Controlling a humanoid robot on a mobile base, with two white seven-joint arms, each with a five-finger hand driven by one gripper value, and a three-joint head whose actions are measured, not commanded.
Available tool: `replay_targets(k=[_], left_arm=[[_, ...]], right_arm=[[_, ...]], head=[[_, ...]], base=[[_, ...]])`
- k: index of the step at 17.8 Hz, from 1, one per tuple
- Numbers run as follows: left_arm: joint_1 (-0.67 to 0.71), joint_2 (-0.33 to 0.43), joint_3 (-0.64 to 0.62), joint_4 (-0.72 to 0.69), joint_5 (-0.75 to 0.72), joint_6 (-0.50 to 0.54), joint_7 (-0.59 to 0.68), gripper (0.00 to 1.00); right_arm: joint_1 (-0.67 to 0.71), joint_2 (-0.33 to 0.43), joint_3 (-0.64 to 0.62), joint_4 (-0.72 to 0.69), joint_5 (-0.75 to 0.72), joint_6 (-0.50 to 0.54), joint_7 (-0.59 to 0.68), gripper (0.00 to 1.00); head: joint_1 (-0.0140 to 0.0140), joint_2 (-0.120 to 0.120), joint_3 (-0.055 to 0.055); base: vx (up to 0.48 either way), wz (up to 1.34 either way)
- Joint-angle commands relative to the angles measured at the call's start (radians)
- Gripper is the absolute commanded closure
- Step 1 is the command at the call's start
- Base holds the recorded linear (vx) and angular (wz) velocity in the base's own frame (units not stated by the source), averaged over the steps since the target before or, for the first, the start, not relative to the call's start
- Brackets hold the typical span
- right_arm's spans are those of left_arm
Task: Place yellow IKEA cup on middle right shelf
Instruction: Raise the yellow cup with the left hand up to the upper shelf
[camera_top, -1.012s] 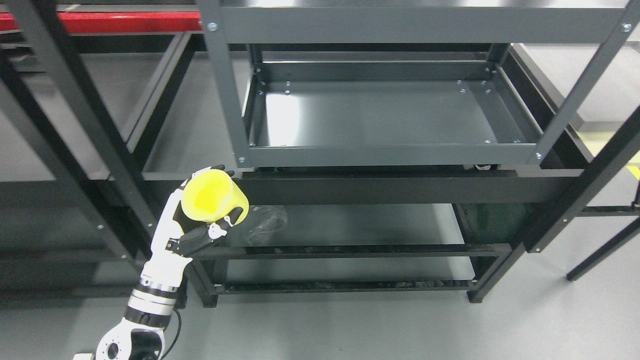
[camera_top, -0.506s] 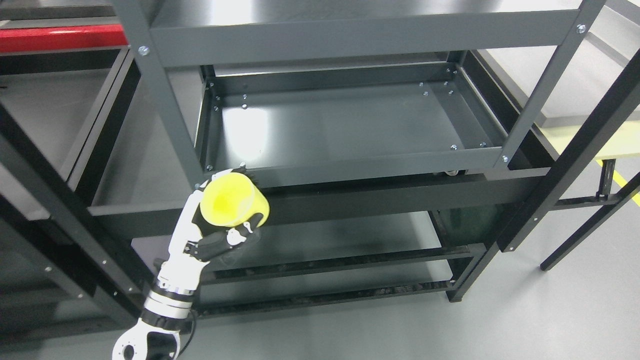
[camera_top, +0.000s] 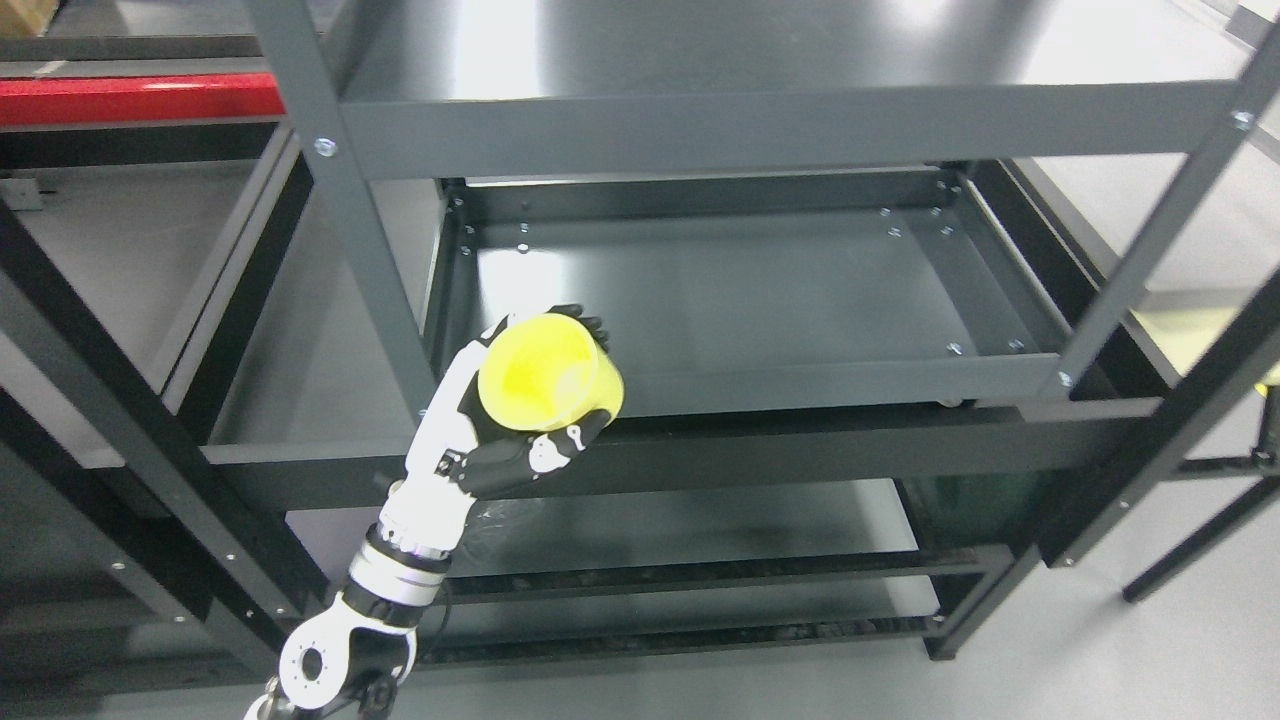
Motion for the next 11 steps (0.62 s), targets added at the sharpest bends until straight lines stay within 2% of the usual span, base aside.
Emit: replay_targets(k=[1, 4, 6, 11], left_arm=[[-0.192, 0.029, -0.369, -0.028, 0.080, 0.022, 0.000, 0.98], [-0.289, 0.017, -0.495, -0.025, 0.119, 0.067, 0.011, 0.98], [-0.335, 0.017, -0.537, -0.024, 0.142, 0.088, 0.023, 0.98], [-0.550, 0.017, -0.601, -0.025, 0.270, 0.108, 0.060, 0.98]], right_arm=[[0.014, -0.017, 0.017, 0.000, -0.025, 0.000, 0.001, 0.01], [0.014, -0.017, 0.017, 0.000, -0.025, 0.000, 0.001, 0.01], [0.014, -0.017, 0.017, 0.000, -0.025, 0.000, 0.001, 0.01], [0.014, -0.017, 0.017, 0.000, -0.025, 0.000, 0.001, 0.01]], head=[[0.0000, 0.000, 0.000], [0.0000, 0.000, 0.000], [0.0000, 0.000, 0.000], [0.0000, 0.000, 0.000]], base=[[0.111, 0.26], [0.078, 0.16], [0.034, 0.04], [0.004, 0.00]])
